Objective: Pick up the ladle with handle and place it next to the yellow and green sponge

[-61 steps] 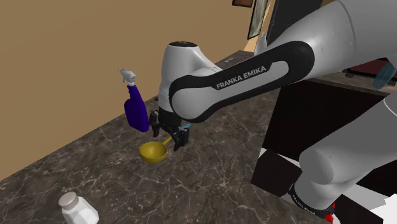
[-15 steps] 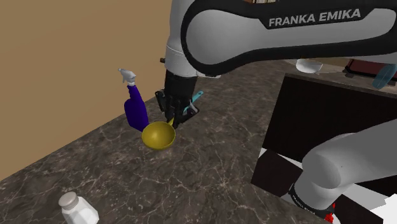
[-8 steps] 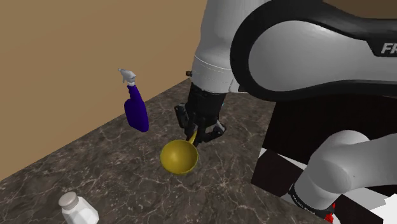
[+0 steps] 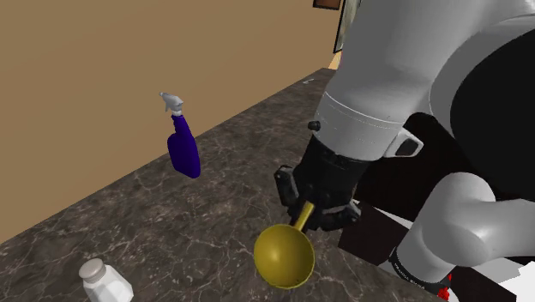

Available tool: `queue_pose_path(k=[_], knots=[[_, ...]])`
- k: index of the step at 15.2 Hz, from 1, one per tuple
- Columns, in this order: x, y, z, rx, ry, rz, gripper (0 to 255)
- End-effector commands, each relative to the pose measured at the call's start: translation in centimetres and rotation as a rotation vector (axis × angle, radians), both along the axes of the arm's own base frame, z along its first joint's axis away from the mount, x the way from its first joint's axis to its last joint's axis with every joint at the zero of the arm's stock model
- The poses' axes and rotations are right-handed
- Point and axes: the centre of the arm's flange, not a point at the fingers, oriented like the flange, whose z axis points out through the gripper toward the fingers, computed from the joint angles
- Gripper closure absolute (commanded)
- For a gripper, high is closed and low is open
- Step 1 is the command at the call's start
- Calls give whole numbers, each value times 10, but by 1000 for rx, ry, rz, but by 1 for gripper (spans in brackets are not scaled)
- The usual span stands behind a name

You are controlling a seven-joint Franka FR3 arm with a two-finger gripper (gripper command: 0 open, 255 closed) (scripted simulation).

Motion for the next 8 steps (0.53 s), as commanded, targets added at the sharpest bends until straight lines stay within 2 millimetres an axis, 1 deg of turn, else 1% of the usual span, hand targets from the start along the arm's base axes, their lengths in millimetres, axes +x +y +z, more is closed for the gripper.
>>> queue_pose_path(k=[1,8], knots=[[-28,0,-1,0,1,0,255],[-121,1,0,0,1,0,255]])
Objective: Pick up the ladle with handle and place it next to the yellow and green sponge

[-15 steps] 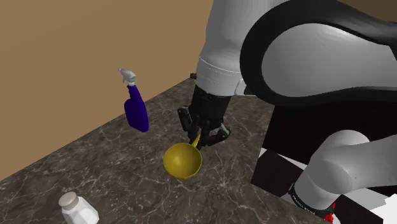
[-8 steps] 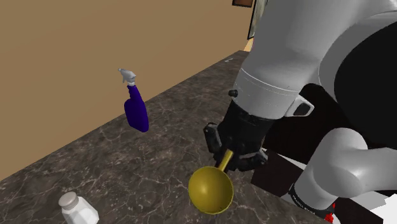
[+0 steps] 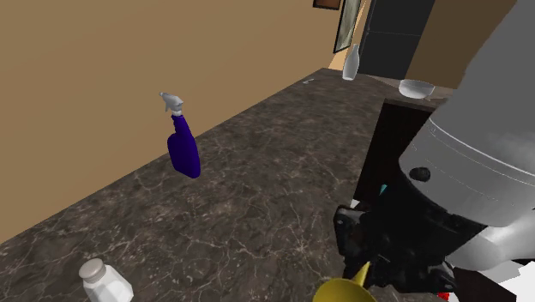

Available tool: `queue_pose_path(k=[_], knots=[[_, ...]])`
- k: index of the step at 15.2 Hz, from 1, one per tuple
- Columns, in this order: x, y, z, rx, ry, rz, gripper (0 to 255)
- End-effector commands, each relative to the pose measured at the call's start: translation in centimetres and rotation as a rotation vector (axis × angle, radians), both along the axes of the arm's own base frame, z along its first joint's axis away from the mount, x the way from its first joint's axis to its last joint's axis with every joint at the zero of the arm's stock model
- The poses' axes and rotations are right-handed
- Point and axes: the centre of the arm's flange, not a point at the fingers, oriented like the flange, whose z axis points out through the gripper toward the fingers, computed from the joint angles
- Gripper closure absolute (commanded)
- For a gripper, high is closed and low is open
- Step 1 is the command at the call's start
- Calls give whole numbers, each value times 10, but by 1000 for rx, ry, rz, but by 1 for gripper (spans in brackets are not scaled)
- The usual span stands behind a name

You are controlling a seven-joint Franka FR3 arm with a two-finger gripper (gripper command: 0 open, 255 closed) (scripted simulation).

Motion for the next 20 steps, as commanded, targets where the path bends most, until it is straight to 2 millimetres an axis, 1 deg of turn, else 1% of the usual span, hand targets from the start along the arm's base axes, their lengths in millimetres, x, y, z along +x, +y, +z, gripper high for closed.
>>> queue_pose_path(k=[1,6,20], knots=[[-30,-1,-1,0,1,-1,255],[-94,0,-1,0,1,-1,255],[-94,0,-75,0,1,-1,255]])
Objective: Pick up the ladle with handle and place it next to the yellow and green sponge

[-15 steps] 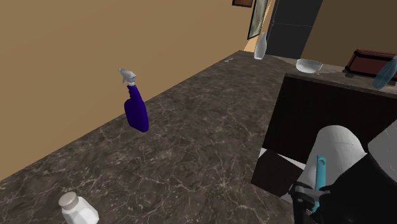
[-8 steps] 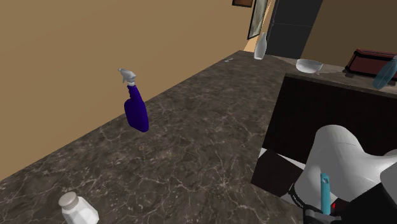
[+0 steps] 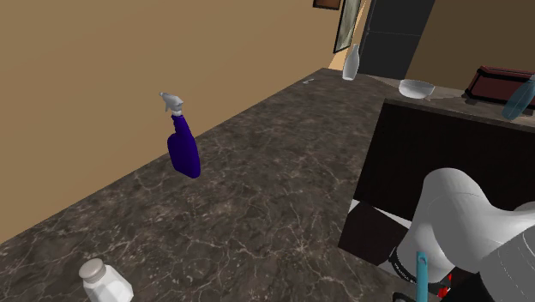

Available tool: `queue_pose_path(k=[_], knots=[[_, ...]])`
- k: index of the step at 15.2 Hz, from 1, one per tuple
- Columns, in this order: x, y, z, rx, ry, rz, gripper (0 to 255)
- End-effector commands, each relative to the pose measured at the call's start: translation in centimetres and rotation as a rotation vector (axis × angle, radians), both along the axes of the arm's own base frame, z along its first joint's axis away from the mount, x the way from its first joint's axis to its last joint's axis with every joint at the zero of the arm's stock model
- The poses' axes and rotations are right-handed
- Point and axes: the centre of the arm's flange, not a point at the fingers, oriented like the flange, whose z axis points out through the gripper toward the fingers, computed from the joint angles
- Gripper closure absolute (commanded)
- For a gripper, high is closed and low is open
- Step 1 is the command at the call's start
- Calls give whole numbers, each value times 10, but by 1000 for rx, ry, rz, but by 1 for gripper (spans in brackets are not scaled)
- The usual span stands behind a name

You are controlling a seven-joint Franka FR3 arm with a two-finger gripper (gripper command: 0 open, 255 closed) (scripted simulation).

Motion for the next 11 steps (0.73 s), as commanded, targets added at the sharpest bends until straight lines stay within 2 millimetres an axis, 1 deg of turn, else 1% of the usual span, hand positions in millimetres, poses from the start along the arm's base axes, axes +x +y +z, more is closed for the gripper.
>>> queue_pose_path(k=[1,8,11], knots=[[0,1,-10,0,0,0,255],[0,1,-46,0,0,0,255],[0,1,-46,0,0,0,255]])
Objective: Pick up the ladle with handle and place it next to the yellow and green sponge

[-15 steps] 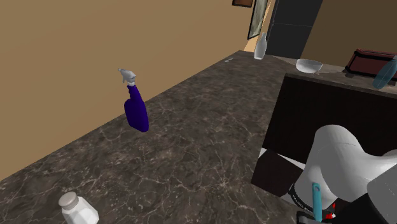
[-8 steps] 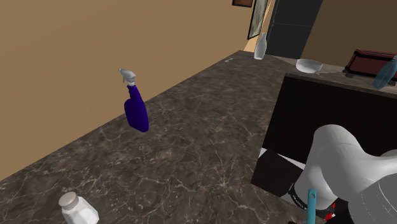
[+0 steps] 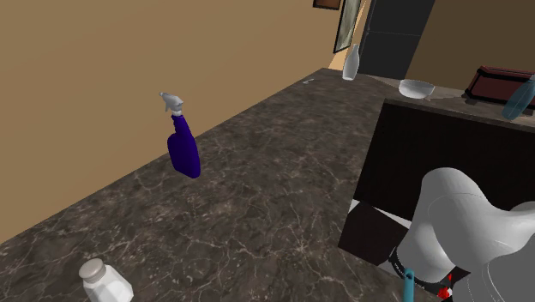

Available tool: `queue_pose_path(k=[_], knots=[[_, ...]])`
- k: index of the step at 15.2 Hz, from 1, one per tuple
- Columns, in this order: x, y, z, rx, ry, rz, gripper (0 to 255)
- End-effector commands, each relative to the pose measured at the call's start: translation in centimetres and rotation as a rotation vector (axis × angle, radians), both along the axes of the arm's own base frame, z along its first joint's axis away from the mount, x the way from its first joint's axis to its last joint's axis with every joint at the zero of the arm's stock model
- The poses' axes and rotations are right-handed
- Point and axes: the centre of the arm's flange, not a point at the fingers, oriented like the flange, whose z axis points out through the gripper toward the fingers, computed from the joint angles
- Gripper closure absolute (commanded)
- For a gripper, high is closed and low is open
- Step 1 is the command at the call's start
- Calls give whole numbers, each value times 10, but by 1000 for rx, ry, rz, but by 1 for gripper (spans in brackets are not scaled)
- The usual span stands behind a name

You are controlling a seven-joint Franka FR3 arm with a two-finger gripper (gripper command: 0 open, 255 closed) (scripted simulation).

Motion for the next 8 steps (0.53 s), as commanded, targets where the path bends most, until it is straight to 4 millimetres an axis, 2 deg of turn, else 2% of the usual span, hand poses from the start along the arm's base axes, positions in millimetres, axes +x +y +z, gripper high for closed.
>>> queue_pose_path(k=[1,4,5,8], knots=[[0,0,-1,0,1,1,255],[0,0,-1,0,1,1,255],[-1,0,-1,0,1,1,0],[-1,0,-1,0,1,1,0]])
